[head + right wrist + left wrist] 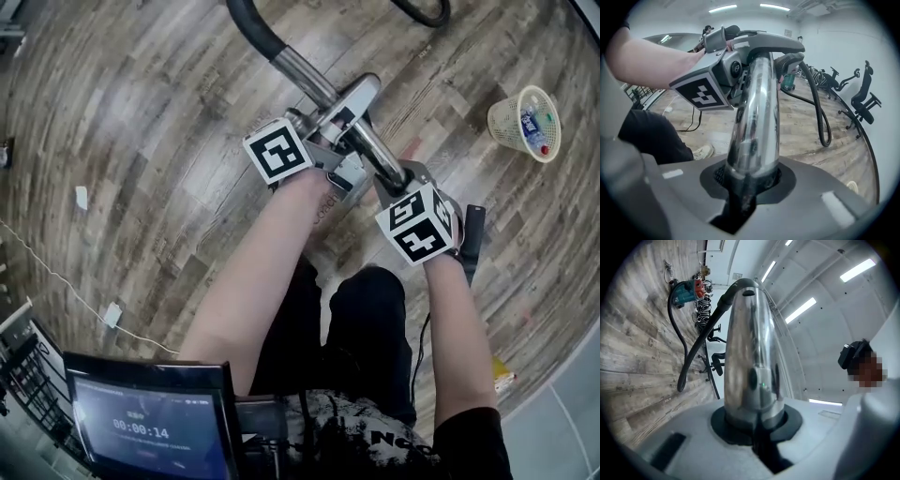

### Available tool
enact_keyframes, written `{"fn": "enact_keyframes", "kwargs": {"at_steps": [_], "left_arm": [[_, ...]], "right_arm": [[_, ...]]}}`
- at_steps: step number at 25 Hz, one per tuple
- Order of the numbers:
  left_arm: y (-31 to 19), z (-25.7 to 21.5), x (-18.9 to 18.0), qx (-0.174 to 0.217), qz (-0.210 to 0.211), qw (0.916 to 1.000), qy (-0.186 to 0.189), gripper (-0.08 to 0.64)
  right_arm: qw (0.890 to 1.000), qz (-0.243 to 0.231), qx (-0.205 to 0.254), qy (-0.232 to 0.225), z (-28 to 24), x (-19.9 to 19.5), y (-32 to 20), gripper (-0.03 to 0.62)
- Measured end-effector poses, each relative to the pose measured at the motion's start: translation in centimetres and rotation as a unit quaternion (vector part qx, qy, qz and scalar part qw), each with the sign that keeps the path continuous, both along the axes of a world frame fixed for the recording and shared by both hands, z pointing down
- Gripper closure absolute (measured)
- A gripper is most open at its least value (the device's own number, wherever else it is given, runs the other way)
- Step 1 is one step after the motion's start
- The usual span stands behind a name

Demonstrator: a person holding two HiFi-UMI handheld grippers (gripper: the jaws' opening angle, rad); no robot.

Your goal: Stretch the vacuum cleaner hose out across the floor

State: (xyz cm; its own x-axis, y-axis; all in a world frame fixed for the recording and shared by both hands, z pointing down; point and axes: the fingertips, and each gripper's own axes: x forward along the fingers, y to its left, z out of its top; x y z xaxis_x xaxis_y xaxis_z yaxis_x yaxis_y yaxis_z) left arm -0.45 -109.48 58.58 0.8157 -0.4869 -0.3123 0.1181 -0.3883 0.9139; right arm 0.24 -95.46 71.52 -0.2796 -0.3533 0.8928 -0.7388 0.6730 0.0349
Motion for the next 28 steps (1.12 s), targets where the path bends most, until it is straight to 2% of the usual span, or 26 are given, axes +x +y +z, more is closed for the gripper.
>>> {"fn": "enact_keyframes", "kwargs": {"at_steps": [6,10,15,20,24,28], "left_arm": [[0.5,-12.5,-2.4,-0.003,0.001,1.0,-0.007,0.52],[1.0,-23.2,-3.6,0.043,0.005,0.9991,-0.007,0.52],[1.5,-33.6,-4.3,0.055,0.031,0.9978,-0.018,0.522],[1.1,-39.1,-5.5,0.067,0.042,0.9963,-0.035,0.522],[2.5,-41.2,-6.1,0.071,0.043,0.9956,-0.043,0.523],[3.7,-42.3,-5.9,0.07,0.052,0.995,-0.048,0.522]], "right_arm": [[1.0,-0.003,-0.003,-0.013,-12.4,-2.8,0.5,0.505],[1.0,-0.006,-0.001,-0.02,-22.0,-4.2,1.1,0.503],[0.999,0.007,0.002,-0.048,-32.0,-6.1,1.3,0.503],[0.999,0.009,0.015,-0.051,-37.0,-7.8,0.4,0.499],[0.999,0.015,0.028,-0.028,-38.9,-8.2,1.5,0.497],[0.998,0.025,0.03,-0.042,-40.2,-8.3,2.6,0.503]]}}
